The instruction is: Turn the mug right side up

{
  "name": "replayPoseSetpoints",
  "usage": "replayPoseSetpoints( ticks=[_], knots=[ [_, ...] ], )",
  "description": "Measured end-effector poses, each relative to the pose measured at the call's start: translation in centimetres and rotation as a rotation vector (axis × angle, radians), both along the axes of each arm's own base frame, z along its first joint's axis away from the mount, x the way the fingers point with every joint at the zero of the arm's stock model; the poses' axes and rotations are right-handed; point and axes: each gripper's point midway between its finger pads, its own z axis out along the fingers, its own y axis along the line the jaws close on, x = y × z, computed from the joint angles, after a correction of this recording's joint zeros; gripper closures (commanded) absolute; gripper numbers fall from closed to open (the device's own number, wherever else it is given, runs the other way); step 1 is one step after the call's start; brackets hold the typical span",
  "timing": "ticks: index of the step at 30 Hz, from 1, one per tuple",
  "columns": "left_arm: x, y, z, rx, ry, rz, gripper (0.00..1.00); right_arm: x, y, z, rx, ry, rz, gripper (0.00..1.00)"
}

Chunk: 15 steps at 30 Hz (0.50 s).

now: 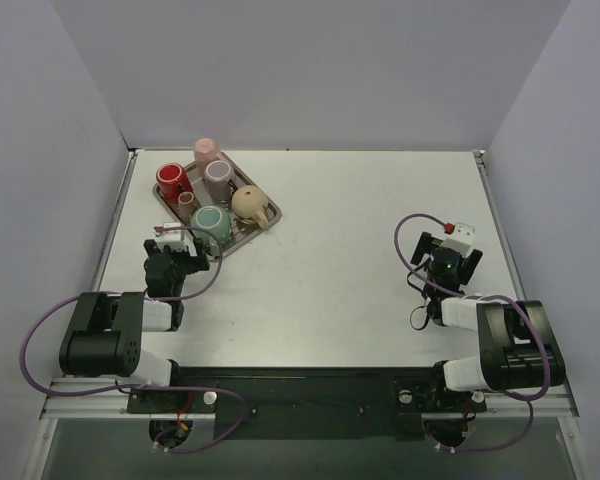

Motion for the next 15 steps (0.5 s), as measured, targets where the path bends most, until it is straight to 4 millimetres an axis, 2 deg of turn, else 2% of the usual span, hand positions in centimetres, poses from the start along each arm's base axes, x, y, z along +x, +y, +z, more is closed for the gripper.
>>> replayPoseSetpoints(
  ticks=[11, 12, 13, 15],
  knots=[
    [0.0, -0.1, 0.1, -0.029, 0.016, -0.025, 0.01, 0.0, 0.0, 0.0, 0.000, 0.000, 0.000, 0.00],
    [0.2, 0.4, 0.4, -0.041, 0.032, -0.021, 0.09, 0.0, 0.0, 0.0, 0.000, 0.000, 0.000, 0.00],
    [0.6, 1.1, 1.2, -0.060, 0.049, -0.016, 0.13, 0.0, 0.0, 0.0, 0.000, 0.000, 0.000, 0.00],
    [2.1, 2.8, 4.7, -0.077, 0.030, 0.003, 0.18, 0.0, 0.0, 0.0, 0.000, 0.000, 0.001, 0.00]
  ],
)
